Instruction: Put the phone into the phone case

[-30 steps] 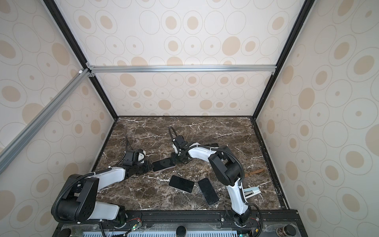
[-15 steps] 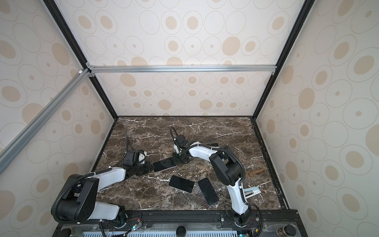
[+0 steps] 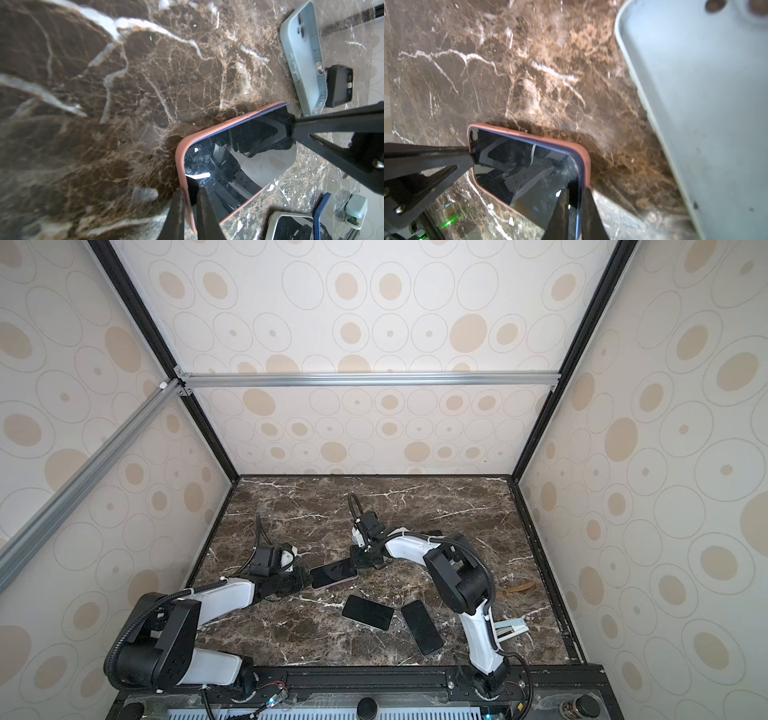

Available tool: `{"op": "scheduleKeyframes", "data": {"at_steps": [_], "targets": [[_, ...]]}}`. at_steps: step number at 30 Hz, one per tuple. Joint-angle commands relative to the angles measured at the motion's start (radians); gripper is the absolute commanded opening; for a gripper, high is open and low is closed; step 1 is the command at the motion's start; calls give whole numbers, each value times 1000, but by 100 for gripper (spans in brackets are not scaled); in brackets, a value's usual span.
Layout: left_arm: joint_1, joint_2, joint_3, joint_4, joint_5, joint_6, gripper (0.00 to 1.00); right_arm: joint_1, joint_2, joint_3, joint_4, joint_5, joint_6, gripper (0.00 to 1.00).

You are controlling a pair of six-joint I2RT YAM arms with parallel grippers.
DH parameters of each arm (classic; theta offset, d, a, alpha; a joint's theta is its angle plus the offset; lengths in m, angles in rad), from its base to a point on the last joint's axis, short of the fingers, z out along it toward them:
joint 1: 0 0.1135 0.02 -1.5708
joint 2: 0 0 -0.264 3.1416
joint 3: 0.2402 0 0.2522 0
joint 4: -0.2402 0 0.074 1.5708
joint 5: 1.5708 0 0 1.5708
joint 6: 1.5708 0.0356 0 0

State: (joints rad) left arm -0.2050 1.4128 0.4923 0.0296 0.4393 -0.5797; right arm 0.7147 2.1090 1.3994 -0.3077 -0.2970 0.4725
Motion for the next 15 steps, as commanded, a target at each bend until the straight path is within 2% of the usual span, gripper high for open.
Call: {"op": "scheduleKeyframes", "data": {"at_steps": [1, 7, 9, 15], "targets": [[-34, 22, -21, -39, 80, 6, 13, 55, 302, -154, -228, 88, -52, 11], [-39, -10, -23, -66, 37, 11, 13, 55, 192, -155, -274, 86, -56, 12], [-39, -26, -21, -70, -4, 13, 13, 53, 157, -104, -311, 87, -62, 12], [-39, -36, -20, -75, -1, 16, 13, 51, 94, 73, -413, 92, -70, 15]]}}
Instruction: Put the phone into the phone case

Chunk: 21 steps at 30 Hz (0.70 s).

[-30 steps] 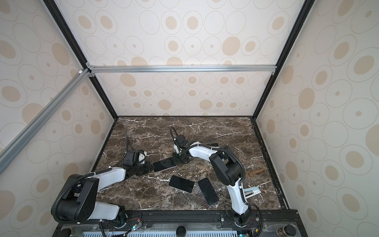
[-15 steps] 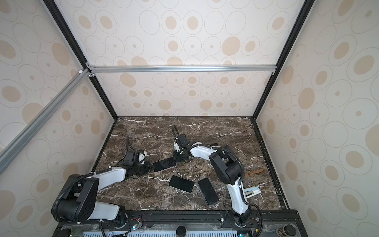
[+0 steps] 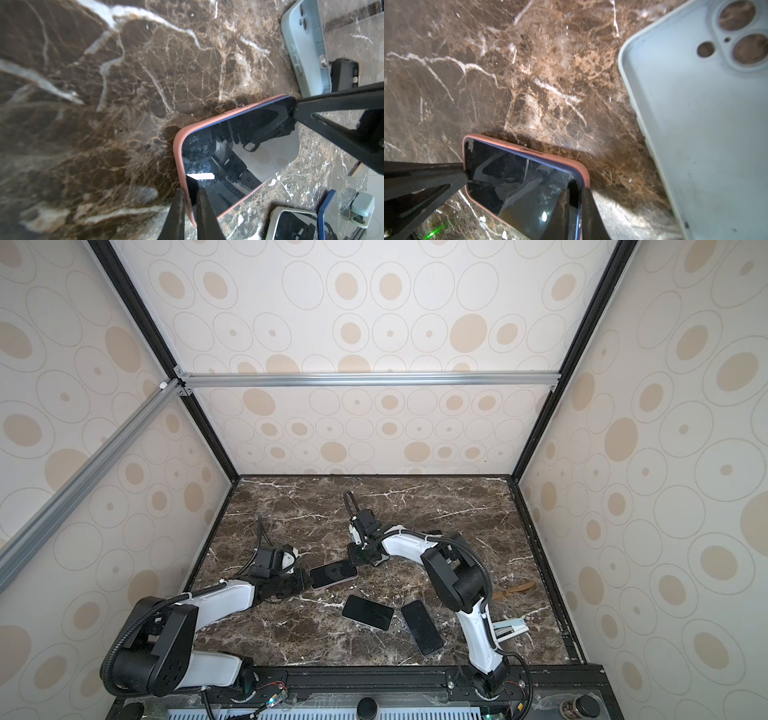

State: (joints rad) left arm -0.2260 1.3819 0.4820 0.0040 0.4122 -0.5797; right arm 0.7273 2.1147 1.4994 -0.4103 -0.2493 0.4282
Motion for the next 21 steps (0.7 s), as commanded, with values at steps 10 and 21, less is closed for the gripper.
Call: {"op": "scheduleKeyframes", "data": {"at_steps": [10, 21], "targets": [[-17, -10, -5, -43, 39, 18, 13, 32, 43, 28, -350, 71, -22, 17], [-18, -8, -13, -31, 53, 11, 13, 33, 99, -127, -247, 15, 19, 13]]}}
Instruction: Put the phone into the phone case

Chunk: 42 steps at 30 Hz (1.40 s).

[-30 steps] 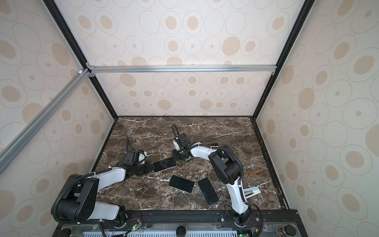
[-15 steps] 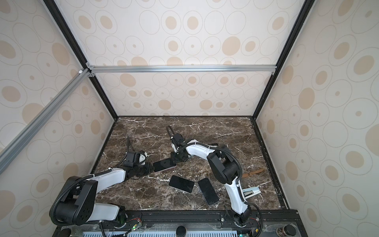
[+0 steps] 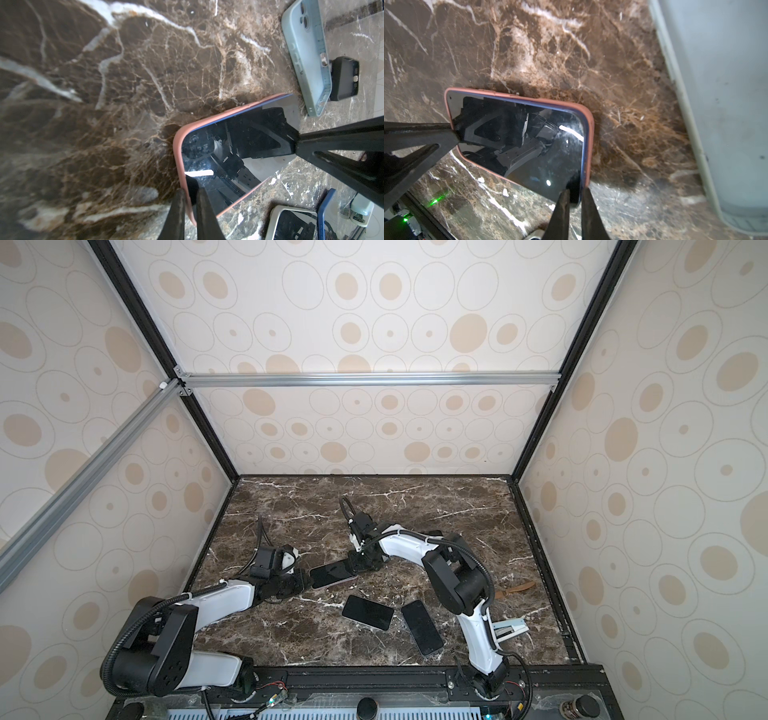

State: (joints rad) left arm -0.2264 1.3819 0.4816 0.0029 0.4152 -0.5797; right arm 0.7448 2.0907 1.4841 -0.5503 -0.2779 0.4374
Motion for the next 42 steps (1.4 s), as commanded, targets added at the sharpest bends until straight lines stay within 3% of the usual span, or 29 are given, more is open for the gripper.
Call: {"op": "scheduleKeyframes", "data": {"at_steps": [1, 15, 20, 26, 32, 36, 42], "targets": [[-17, -8, -14, -28, 50, 9, 13, 18, 134, -127, -104, 48, 9, 12], [-20, 3, -26, -20, 78, -3, 13, 45, 338, -208, -48, 97, -19, 11], [-21, -16, -23, -35, 60, 2, 13, 46, 223, -189, -102, 79, -23, 11], [-20, -63, 6, -76, -46, 27, 13, 45, 20, -88, -218, 123, -43, 17], [-17, -123, 35, -101, -114, 36, 14, 42, -51, 61, -319, 184, -79, 23], [-11, -138, 50, -105, -135, 44, 15, 29, -70, 116, -319, 155, -81, 24], [7, -108, 90, -98, -132, 37, 20, 4, -24, 213, -298, 89, -89, 44]]}}
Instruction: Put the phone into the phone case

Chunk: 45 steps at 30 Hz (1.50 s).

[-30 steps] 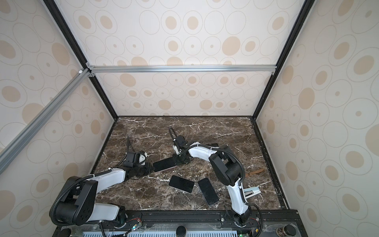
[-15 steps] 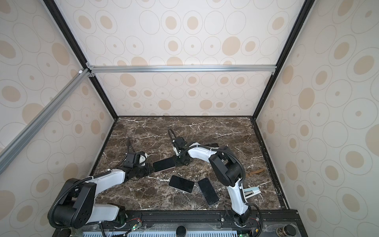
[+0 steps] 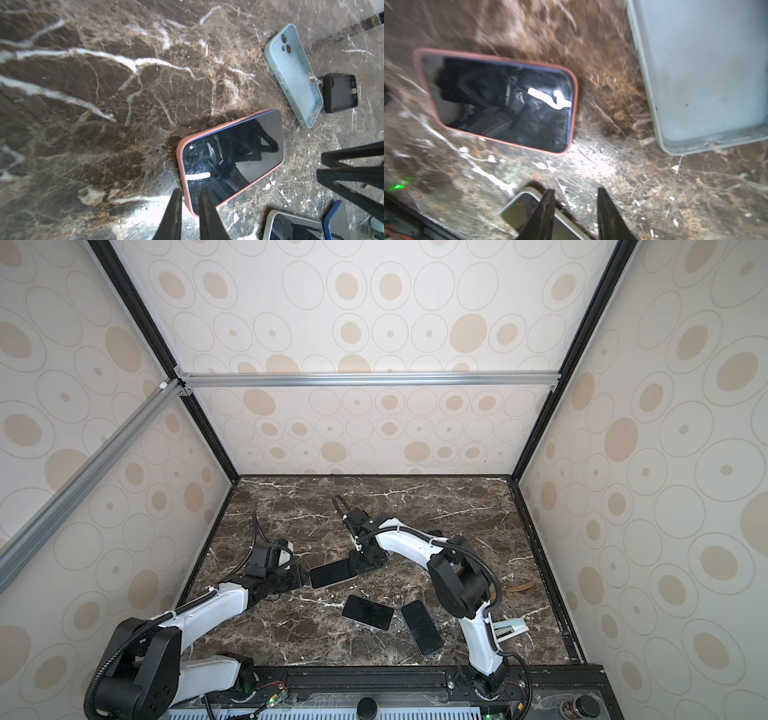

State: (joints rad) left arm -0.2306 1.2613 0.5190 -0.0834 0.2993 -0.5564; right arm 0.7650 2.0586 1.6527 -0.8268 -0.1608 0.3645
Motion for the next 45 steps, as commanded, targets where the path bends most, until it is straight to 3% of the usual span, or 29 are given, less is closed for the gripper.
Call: {"op": "scheduleKeyframes", "data": {"at_steps": [1, 5, 13, 25, 31, 37, 45], "targets": [[11, 17, 56, -7, -15, 12, 21, -26, 22, 53, -8, -47, -15, 47], [17, 37, 52, 12, -25, 11, 22, -53, 87, 87, 58, -89, -14, 54], [22, 84, 43, 40, 40, 18, 25, -55, 195, 126, 63, -127, -8, 55], [27, 96, 75, 0, 120, 78, 26, 0, 59, -66, 127, -251, 41, 50], [49, 83, 77, 8, 126, 87, 27, -2, -23, -57, 112, -128, 47, 47], [70, 82, 64, 11, 136, 90, 27, -11, 20, 16, 77, 3, 28, 45], [70, 100, 53, -2, 117, 91, 27, -15, 160, 161, 34, 18, -11, 27]]}}
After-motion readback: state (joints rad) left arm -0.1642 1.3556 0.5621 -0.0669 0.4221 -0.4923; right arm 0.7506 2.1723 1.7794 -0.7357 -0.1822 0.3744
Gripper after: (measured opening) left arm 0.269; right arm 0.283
